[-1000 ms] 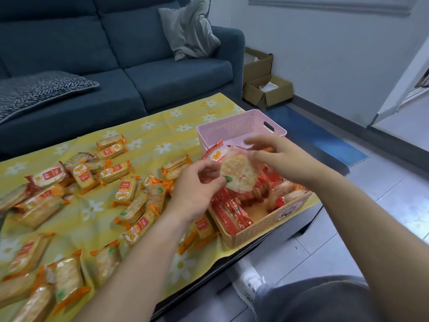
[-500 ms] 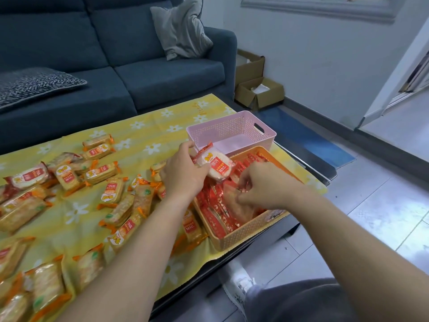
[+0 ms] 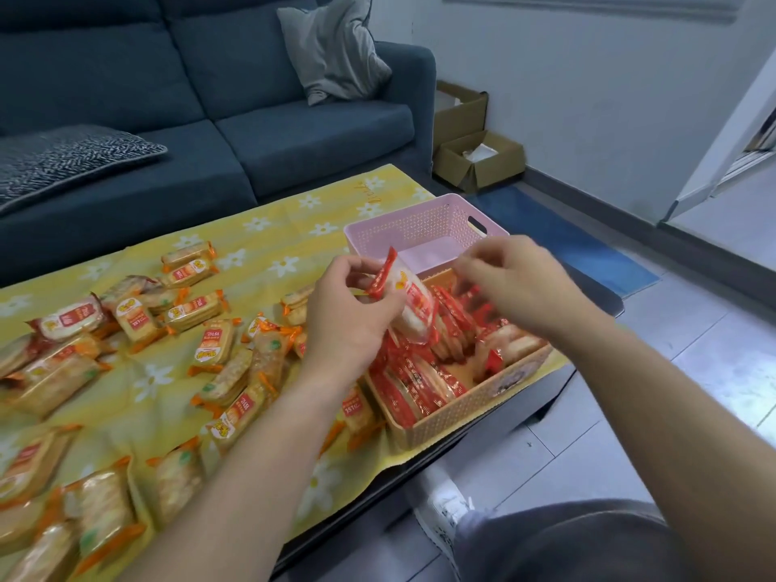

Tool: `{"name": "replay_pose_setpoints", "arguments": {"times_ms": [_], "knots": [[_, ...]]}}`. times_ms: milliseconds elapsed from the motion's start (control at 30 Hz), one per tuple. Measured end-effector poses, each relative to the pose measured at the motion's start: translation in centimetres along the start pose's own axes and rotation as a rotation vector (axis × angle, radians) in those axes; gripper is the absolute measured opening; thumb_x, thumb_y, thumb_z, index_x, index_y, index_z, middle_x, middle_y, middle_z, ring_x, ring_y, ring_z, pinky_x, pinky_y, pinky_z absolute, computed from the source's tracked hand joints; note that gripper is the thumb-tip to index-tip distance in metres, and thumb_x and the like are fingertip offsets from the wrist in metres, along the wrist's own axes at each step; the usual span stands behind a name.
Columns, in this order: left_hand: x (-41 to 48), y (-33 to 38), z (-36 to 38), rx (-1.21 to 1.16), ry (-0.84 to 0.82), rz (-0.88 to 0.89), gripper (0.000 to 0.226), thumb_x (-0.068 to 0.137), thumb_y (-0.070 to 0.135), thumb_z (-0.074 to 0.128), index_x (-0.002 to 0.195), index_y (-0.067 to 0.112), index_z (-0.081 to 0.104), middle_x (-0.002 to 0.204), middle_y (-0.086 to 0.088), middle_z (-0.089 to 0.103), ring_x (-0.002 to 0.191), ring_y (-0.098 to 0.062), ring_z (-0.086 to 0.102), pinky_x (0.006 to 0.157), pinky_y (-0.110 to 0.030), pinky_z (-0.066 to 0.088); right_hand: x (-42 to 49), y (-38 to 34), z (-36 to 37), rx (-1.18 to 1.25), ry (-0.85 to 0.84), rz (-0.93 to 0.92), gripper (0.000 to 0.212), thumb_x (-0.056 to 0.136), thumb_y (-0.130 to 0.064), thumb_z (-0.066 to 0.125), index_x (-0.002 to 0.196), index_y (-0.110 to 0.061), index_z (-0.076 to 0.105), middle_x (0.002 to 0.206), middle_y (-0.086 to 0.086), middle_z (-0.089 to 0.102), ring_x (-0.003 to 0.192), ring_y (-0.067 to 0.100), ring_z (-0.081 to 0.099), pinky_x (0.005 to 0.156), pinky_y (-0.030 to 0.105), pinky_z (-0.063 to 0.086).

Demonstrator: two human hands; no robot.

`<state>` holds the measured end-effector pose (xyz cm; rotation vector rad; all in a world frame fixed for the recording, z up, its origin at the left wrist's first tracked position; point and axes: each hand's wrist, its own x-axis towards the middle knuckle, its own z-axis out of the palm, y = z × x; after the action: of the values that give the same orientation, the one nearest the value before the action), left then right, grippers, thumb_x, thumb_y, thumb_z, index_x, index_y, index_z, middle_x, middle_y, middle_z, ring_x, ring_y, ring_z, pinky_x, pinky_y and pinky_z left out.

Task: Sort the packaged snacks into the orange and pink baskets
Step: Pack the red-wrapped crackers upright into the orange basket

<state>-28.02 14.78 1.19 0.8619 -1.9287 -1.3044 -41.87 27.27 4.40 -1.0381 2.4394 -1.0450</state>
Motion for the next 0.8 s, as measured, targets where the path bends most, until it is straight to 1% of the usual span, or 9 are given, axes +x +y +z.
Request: {"name": "replay_pose_setpoints", "arguments": {"times_ms": [67,167,267,367,500,567,633,700,800], "knots": [[-0.9,0.6,1.0,-0.043,-0.046,0.013,0.027,0.082,0.017,0.082,0.098,0.022,0.061,0.092,0.013,0.064,0.066,0.01,0.059,0.058,-0.007,0.045,-0.7,-1.1,-0.6,0.196,-0.072,0.104,0.037,0.102,-0.047,0.046,0.108,-0.019,0.069,0.093,0.003,0.075,0.078,0.022,0.075,0.073,0.043,0.065],[-2.4,1.0,2.8,-0.209,-0.227,-0.027,0.036,0.077,0.009,0.086,0.099,0.016,0.058,0.094,0.005,0.068,0.07,-0.004,0.068,0.062,-0.018,0.053,-1.7,-1.5,-0.2,0.195,-0.193,0.176,0.055,0.098,-0.059,0.044,0.111,-0.012,0.068,0.099,0.019,0.073,0.084,0.038,0.073,0.075,0.053,0.063],[-2.9,0.6,3.4,-0.21,-0.371,-0.046,0.036,0.079,-0.004,0.078,0.105,0.015,0.06,0.088,0.006,0.076,0.075,-0.016,0.074,0.068,-0.034,0.061,-1.7,-0.8,-0.1,0.122,-0.211,0.164,0.039,0.1,-0.037,0.05,0.102,-0.003,0.07,0.092,0.019,0.076,0.079,0.035,0.075,0.072,0.053,0.063],[-2.0,-0.6,2.4,-0.005,-0.332,0.046,0.025,0.08,0.002,0.063,0.096,0.021,0.065,0.092,0.004,0.076,0.082,-0.021,0.072,0.077,-0.038,0.059,-1.1,0.5,-0.2,0.022,-0.225,0.194,0.029,0.096,-0.016,0.048,0.083,0.006,0.061,0.081,0.02,0.067,0.087,0.045,0.071,0.072,0.059,0.06],[-1.6,-1.8,1.6,0.433,-0.382,0.199,0.026,0.084,0.007,0.057,0.089,0.03,0.069,0.086,0.019,0.072,0.082,0.001,0.065,0.079,-0.025,0.053,-0.6,1.4,0.5,-0.15,-0.245,0.137,0.026,0.097,-0.011,0.048,0.081,0.009,0.055,0.075,0.017,0.051,0.075,0.042,0.067,0.07,0.051,0.059],[-1.6,-1.9,1.7,0.425,-0.335,0.185,0.025,0.085,0.008,0.057,0.089,0.031,0.066,0.086,0.019,0.07,0.079,-0.001,0.063,0.074,-0.027,0.051,-0.5,1.2,0.6,-0.173,-0.21,0.085,0.026,0.096,-0.009,0.049,0.078,0.009,0.053,0.075,0.028,0.05,0.069,0.042,0.06,0.061,0.046,0.053],[-1.5,-1.8,1.8,0.439,-0.333,0.189,0.024,0.086,0.008,0.056,0.091,0.031,0.063,0.089,0.017,0.069,0.08,-0.004,0.062,0.073,-0.028,0.048,-0.2,1.2,0.5,-0.167,-0.136,0.034,0.026,0.095,-0.007,0.05,0.088,0.016,0.057,0.083,0.035,0.056,0.075,0.046,0.062,0.064,0.046,0.055],[-1.5,-1.8,1.8,0.493,-0.417,0.186,0.024,0.085,0.01,0.053,0.092,0.031,0.062,0.093,0.014,0.07,0.087,-0.011,0.064,0.079,-0.032,0.052,-0.1,1.3,0.7,-0.177,-0.093,-0.003,0.024,0.094,-0.007,0.051,0.092,0.015,0.06,0.083,0.033,0.06,0.082,0.045,0.064,0.069,0.052,0.057],[-1.4,-1.7,1.6,0.603,-0.523,0.171,0.025,0.079,0.013,0.048,0.084,0.035,0.059,0.091,0.01,0.072,0.09,-0.019,0.066,0.08,-0.04,0.055,-0.3,1.6,2.1,-0.251,-0.17,0.007,0.019,0.09,-0.009,0.056,0.088,0.006,0.068,0.081,0.024,0.067,0.072,0.035,0.063,0.07,0.045,0.056]]}}
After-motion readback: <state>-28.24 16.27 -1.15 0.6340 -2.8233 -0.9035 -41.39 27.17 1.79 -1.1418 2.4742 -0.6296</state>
